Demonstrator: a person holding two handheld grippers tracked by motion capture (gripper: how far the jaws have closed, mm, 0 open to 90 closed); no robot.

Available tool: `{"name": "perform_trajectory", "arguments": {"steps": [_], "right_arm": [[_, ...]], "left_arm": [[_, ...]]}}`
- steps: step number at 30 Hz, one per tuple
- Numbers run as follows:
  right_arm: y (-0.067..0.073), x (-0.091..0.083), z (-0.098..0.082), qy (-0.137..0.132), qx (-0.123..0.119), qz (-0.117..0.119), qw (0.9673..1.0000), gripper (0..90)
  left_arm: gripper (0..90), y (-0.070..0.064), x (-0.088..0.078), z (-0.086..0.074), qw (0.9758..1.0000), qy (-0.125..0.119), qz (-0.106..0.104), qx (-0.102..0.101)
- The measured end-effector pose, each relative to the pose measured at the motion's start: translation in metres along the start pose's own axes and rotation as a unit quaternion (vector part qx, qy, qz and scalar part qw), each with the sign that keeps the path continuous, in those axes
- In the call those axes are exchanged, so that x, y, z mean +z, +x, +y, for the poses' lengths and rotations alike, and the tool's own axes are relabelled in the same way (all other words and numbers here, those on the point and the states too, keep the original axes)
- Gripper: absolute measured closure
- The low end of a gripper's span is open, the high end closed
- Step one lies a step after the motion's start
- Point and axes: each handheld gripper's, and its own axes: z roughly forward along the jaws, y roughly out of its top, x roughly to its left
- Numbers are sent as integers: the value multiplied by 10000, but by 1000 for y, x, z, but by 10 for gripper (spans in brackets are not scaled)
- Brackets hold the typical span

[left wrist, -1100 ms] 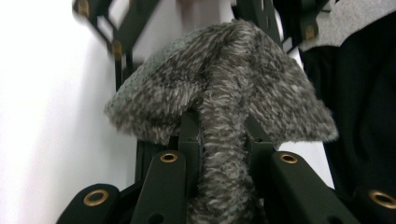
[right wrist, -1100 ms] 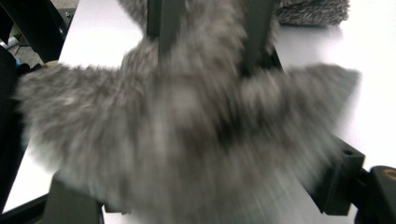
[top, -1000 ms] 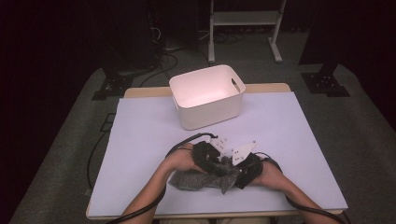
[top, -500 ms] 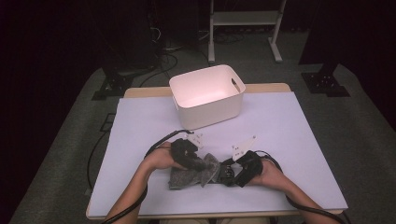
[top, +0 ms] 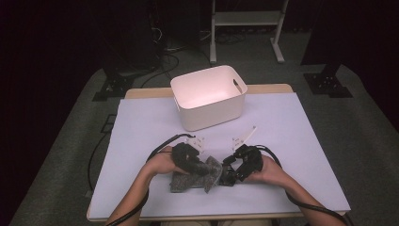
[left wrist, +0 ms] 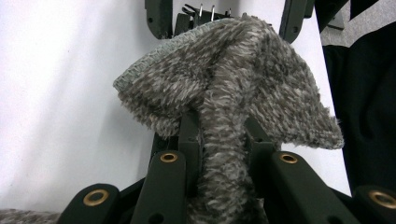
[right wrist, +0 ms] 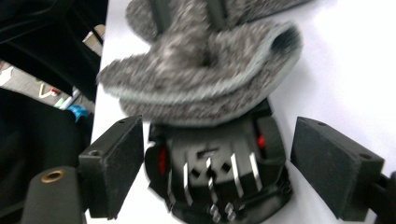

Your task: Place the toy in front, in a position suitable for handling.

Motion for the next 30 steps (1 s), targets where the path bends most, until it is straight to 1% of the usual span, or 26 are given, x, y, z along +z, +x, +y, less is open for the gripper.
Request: {"name": "perform_trajectory", "arguments": {"steps": [2,3,4,6,9,11,12,13,16,18,20,22,25,27,29,30], "right_arm": [[-1,2,3,6,6,-1,10000,171],[-1,5,5,26,18,-26,10000,201],[-3,6,6,35,19,-4,10000,197],[-6,9,6,35,149,151,9998,198],[-10,11,3,51,262,259,9993,234],[-11,11,0,63,329,409,9986,292],[-11,12,-2,58,321,465,9984,306],[-9,12,-3,53,339,473,9983,304],[-5,12,-5,70,196,388,9990,313],[-1,12,-6,45,57,280,9996,317],[2,11,-5,32,-60,206,9998,320],[6,11,-5,-6,-266,117,9996,324],[15,10,-5,-27,-644,-128,9978,328],[22,9,-5,-47,-877,-302,9957,328],[26,9,-5,-52,-1004,-406,9941,328],[27,9,-5,-64,-1057,-443,9934,328]], "left_arm": [[745,-1,0,0,10000,-12,-23,-6],[744,-1,0,0,10000,-1,-29,8],[744,-1,0,0,10000,14,-42,13],[744,-2,0,1,10000,14,-68,30],[744,-2,-1,3,9999,-7,-118,59],[744,-2,-2,5,9999,-18,-85,95],[744,-1,-4,7,10000,-34,-19,85],[744,0,-7,7,10000,-55,10,66],[744,2,-14,10,9999,-102,93,48],[744,3,-19,12,9998,-120,127,50],[738,4,-22,14,9998,-80,171,39],[731,5,-24,14,9998,-50,209,-5],[710,9,-22,12,9996,118,210,-169],[684,12,-17,9,9994,214,96,-274],[654,14,-13,7,9991,165,-67,-391],[632,15,-11,7,9989,185,-122,-414]]}}
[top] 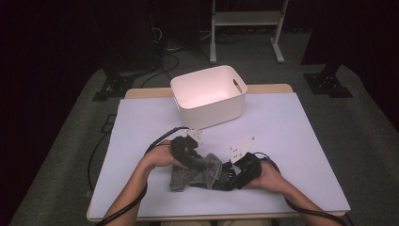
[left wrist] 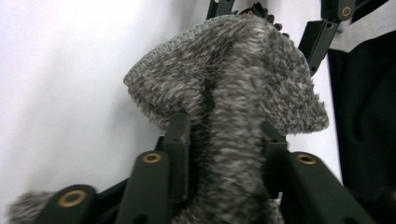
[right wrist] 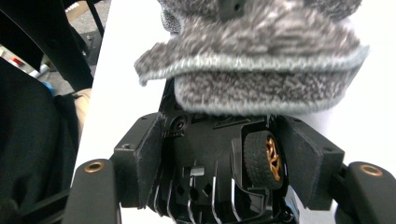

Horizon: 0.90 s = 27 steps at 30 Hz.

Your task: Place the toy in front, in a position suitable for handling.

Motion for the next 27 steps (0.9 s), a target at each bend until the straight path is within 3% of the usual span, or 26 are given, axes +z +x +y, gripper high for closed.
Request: {"name": "perform_trajectory", "arguments": {"steps": [3,10,18,21,24,27], "right_arm": [[2,0,0,-25,-76,-45,10000,328],[3,0,0,-26,-89,-53,9999,325],[-6,4,4,-42,401,244,9989,297],[-12,9,6,15,613,408,9973,286],[-11,11,8,28,627,364,9974,300],[-7,10,6,-62,580,266,9979,307]], "left_arm": [[579,0,5,0,10000,42,-60,-22],[630,-6,3,-1,9999,-35,12,130],[649,-16,4,-9,9995,47,42,307],[650,-17,6,-14,9996,38,31,267],[649,-16,4,-17,9998,-45,-34,194],[594,-16,5,-16,9999,65,-65,106]]}}
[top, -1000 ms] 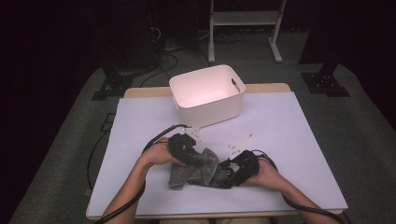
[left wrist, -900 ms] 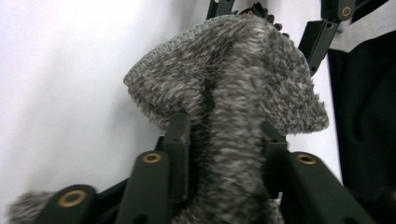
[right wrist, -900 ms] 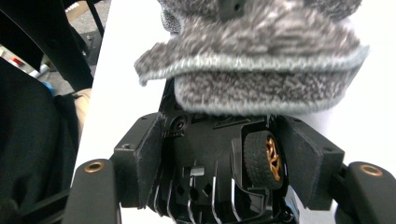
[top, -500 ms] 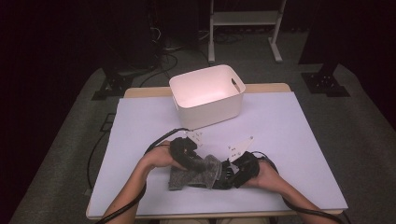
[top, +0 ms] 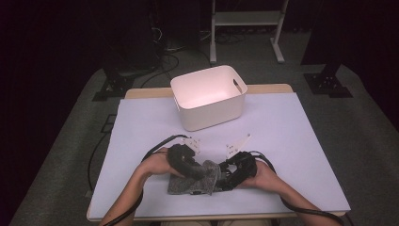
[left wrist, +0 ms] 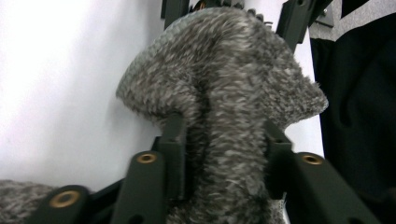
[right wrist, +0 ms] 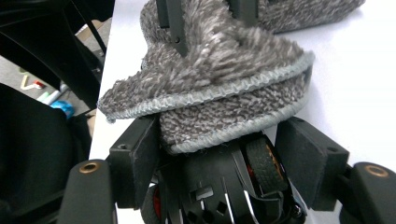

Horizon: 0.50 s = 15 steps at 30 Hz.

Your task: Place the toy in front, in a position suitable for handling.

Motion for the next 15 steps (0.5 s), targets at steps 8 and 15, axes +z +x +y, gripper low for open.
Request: {"name": "perform_trajectory", "arguments": {"steps": [8,15], "right_arm": [[20,-4,-5,-172,-702,-520,9960,309],[17,-16,1,-79,-630,-351,9974,296]], "left_arm": [[502,-1,6,3,9996,65,-221,-189],[598,-19,-3,12,9995,97,67,304]]}}
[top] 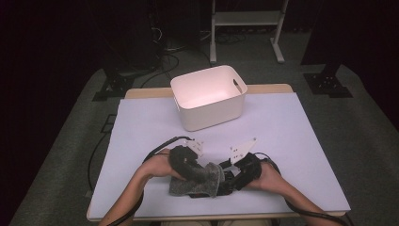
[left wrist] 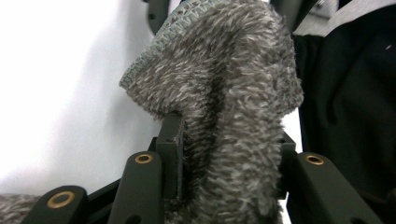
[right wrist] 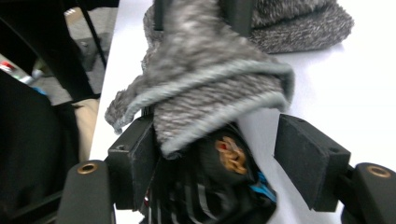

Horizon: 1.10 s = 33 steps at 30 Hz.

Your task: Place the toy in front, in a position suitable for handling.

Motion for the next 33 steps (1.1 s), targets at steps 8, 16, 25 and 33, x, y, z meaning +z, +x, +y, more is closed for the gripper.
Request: {"name": "perform_trajectory", "arguments": {"steps": [8,16,25,33], "right_arm": [[-3,16,1,480,26,622,9969,317],[3,24,9,474,-64,908,9947,504],[4,9,4,114,-80,593,9981,581],[3,14,6,510,-104,837,9951,421]], "left_arm": [[598,-6,-1,1,9999,-1,-14,111],[605,-11,-2,4,9998,-15,-133,157],[619,-15,-3,12,9994,39,-162,299],[617,-17,-2,13,9988,62,-289,395]]}}
